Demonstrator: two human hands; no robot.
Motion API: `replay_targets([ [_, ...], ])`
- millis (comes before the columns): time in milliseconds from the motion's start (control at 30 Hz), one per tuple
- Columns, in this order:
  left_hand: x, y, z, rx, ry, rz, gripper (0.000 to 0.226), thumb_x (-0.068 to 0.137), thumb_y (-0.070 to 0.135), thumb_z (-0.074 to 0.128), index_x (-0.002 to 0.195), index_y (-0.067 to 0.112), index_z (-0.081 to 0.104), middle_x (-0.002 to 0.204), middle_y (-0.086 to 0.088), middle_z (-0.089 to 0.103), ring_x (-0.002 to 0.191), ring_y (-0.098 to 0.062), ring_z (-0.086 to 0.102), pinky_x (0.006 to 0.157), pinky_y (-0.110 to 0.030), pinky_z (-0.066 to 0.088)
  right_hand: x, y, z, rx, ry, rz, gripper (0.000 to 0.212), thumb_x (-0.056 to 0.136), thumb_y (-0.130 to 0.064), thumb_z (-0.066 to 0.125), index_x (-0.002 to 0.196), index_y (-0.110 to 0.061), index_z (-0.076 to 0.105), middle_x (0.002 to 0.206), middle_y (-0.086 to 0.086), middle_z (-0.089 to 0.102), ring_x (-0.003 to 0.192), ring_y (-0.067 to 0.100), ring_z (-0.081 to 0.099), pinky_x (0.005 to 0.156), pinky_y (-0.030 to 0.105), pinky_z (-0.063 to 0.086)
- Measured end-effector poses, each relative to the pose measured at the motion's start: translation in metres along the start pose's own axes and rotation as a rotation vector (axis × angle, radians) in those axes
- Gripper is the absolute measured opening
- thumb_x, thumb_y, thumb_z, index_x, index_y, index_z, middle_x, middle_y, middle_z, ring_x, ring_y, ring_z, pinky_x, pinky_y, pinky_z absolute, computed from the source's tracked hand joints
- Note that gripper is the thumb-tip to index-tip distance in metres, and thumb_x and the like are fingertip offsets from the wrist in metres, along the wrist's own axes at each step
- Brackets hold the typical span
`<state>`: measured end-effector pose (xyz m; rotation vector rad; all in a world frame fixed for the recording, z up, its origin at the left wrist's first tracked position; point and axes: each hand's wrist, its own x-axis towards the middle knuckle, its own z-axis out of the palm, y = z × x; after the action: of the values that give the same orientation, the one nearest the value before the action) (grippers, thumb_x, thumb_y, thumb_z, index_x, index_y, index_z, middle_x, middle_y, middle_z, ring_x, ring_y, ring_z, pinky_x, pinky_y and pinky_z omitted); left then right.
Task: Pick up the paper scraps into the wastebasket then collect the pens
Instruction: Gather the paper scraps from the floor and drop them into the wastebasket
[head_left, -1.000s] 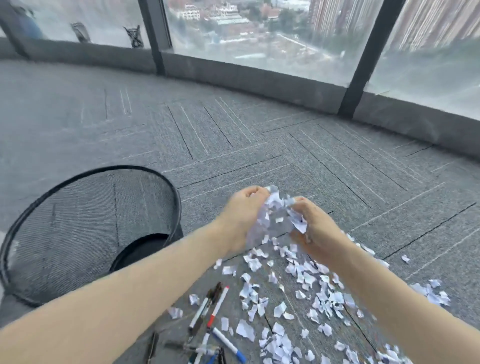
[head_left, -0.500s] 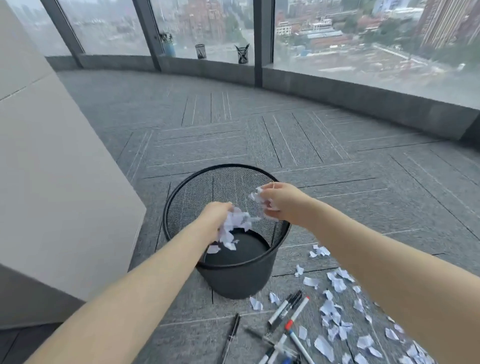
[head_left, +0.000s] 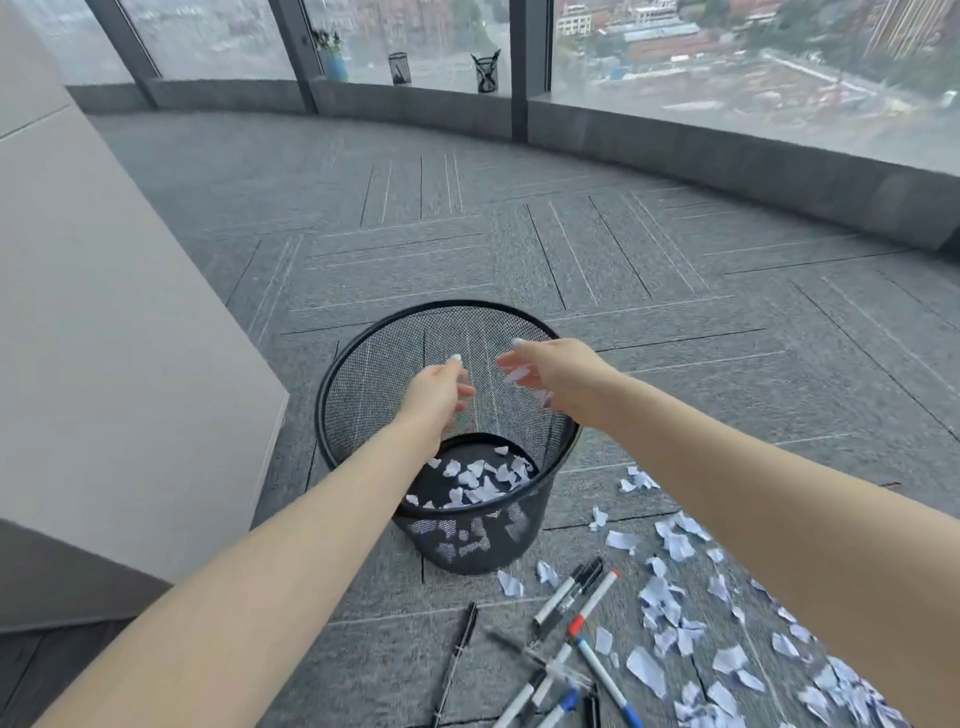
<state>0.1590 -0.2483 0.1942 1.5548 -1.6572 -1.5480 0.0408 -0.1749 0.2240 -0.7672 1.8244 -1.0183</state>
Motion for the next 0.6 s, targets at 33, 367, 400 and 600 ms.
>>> replay_targets([
  [33,0.001,0.001,0.001,-0.017,0.011,0.019,0.029,0.098,0.033,0.035,0.105,0.015,0.056,0.093,0.001,0.060,0.084,-0.014,0.054,0.073,-0.029,0.042,0.001,-0.002,0.000,0.039,-0.007,0.021,0.033,0.098,-0.030,0.039,0.113,-0.015,0.064,0.122,0.006,0.062,0.113,0.021,0.056,0.084,0.029,0.041],
  [367,-0.026,0.021,0.003,-0.435,0.147,0.043,0.023,0.097,0.017,0.038,0.083,0.016,0.056,0.077,0.002,0.057,0.071,-0.011,0.054,0.071,-0.025,0.046,-0.013,0.008,-0.015,0.429,0.085,-0.037,0.032,0.092,0.009,0.037,0.108,-0.008,0.060,0.122,0.011,0.060,0.110,0.022,0.059,0.099,0.041,0.045],
  [400,-0.035,0.023,0.005,-0.356,0.166,0.138,0.021,0.096,0.014,0.039,0.084,0.017,0.055,0.077,0.003,0.057,0.070,-0.010,0.054,0.067,-0.023,0.046,-0.016,0.012,-0.020,0.501,0.129,-0.067,0.029,0.092,0.007,0.038,0.100,-0.009,0.061,0.114,0.009,0.063,0.100,0.019,0.062,0.095,0.038,0.049],
  [600,-0.111,0.003,0.046,-0.010,-0.194,0.728,0.013,0.094,0.007,0.046,0.093,0.014,0.057,0.075,0.000,0.059,0.064,-0.006,0.055,0.063,-0.021,0.049,-0.042,0.090,-0.045,0.676,0.423,0.004,0.031,0.091,0.006,0.036,0.087,-0.012,0.062,0.081,0.001,0.063,0.069,0.009,0.057,0.072,0.024,0.051],
])
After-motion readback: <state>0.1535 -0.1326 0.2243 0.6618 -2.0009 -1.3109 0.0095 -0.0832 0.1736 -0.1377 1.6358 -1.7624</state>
